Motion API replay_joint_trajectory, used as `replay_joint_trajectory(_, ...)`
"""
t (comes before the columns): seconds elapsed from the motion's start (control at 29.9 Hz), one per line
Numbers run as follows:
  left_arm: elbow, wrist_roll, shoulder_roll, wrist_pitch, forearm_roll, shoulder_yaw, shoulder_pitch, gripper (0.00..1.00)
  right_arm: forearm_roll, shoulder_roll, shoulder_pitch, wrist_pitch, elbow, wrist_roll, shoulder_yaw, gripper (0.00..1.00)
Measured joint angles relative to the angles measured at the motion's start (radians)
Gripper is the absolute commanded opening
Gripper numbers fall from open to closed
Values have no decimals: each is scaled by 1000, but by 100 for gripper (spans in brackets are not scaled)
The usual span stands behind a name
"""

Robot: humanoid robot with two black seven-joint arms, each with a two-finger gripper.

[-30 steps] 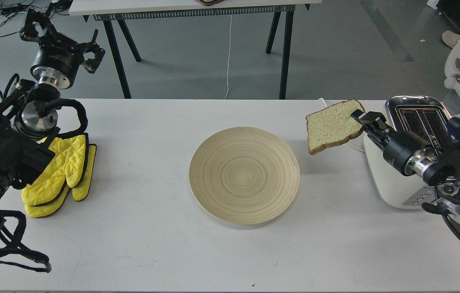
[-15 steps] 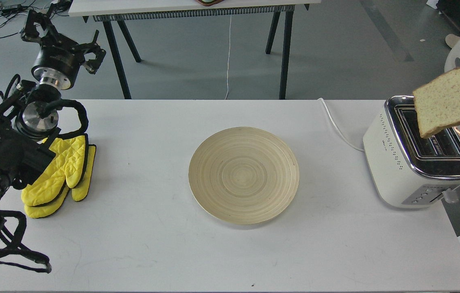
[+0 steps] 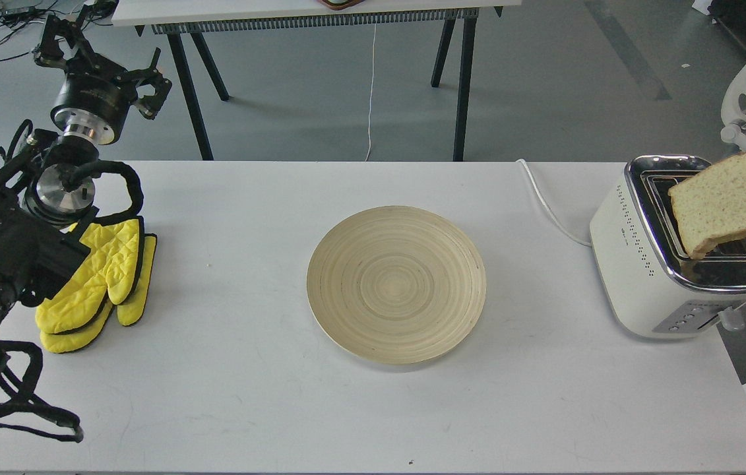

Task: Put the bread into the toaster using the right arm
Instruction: 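Lower the bread slice into the toaster slot and release it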

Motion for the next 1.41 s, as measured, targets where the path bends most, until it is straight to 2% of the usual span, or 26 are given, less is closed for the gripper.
replay_joint_trajectory(0.54,0,-2,0,0,0,0,0,100,-1,97,25,0,-98,-6,3,2)
replay_joint_trajectory(0.74,0,-2,0,0,0,-1,1,100,-1,135,44,1,-108,-45,2,2)
replay_joint_trajectory(1.11,0,-2,0,0,0,0,1,100,-9,139,53,2,-117,-49,0,4)
replay_joint_trajectory(1.17,0,-2,0,0,0,0,1,100,-18,140,48,2,-117,-49,0,11)
replay_joint_trajectory(1.27,0,-2,0,0,0,0,1,100,-30,140,39,2,-114,-49,0,41)
replay_joint_trajectory(1.37,0,-2,0,0,0,-1,1,100,-32,141,36,1,-110,-48,-2,58)
replay_joint_trajectory(1.41,0,-2,0,0,0,-1,1,100,-31,141,36,0,-108,-47,-2,68)
